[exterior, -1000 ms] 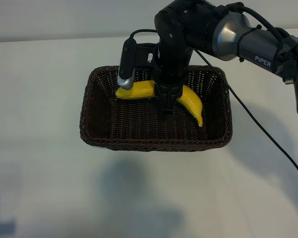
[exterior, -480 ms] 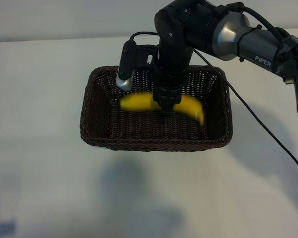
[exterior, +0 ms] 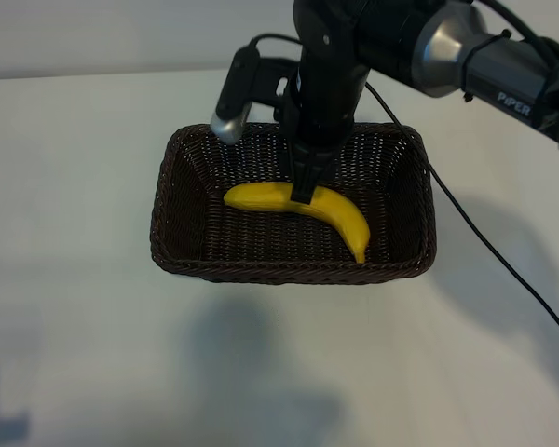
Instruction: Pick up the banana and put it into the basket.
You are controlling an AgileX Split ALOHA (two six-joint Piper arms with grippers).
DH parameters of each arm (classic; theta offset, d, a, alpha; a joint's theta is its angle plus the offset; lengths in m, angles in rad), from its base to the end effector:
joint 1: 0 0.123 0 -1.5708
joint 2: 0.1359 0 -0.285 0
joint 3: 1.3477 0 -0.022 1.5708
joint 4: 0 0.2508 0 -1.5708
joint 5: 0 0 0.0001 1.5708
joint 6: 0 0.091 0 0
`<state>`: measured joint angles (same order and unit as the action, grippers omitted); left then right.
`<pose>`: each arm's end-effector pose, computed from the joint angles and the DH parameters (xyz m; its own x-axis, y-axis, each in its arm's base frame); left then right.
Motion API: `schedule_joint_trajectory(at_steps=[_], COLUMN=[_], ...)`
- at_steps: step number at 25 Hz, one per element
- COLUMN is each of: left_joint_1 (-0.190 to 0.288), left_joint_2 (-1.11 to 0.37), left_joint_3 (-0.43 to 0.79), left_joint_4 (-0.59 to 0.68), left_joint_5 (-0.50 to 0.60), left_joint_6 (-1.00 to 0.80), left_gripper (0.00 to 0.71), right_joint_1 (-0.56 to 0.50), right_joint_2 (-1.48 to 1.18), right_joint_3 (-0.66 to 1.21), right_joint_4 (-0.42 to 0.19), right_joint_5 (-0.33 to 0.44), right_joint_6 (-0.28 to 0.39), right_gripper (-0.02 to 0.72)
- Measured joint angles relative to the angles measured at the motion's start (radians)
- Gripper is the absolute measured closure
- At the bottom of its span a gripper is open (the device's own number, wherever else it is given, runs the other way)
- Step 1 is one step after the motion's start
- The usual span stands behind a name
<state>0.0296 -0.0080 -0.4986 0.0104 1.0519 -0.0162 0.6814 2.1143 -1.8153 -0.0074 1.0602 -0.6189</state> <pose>-0.0056 0.0007 0.2776 -0.4416 -0.0241 -0.8969 -0.0426 0.9991 -0.0059 0.3542 0.2865 0.2265 -0.2366 -0.9426 -0.2356 -0.9433 0.2810 -0.1767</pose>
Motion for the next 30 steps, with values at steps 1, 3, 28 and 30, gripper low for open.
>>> schedule_joint_trajectory(at_steps=[1,3,28,30], left_joint_1=[0.000,0.000,0.000,0.000], left_joint_2=[0.000,0.000,0.000,0.000], left_joint_3=[0.000,0.000,0.000,0.000], left_joint_4=[0.000,0.000,-0.010,-0.010], left_joint_5=[0.000,0.000,0.000,0.000], left_joint_6=[0.000,0.000,0.000,0.000], left_gripper=[0.162,0.162,0.162,0.162], right_joint_1=[0.000,-0.005,-0.534,-0.572], right_joint_2=[-0.005,-0.012,-0.020,-0.020], right_joint_3=[-0.008,-0.033,-0.106,-0.106], right_joint_4=[-0.004,-0.007,0.007,0.007], right_joint_5=[0.008,0.031,0.150,0.150], right_joint_6=[0.015,0.033,0.695,0.699], right_gripper=[0.128,0.128,0.129,0.129])
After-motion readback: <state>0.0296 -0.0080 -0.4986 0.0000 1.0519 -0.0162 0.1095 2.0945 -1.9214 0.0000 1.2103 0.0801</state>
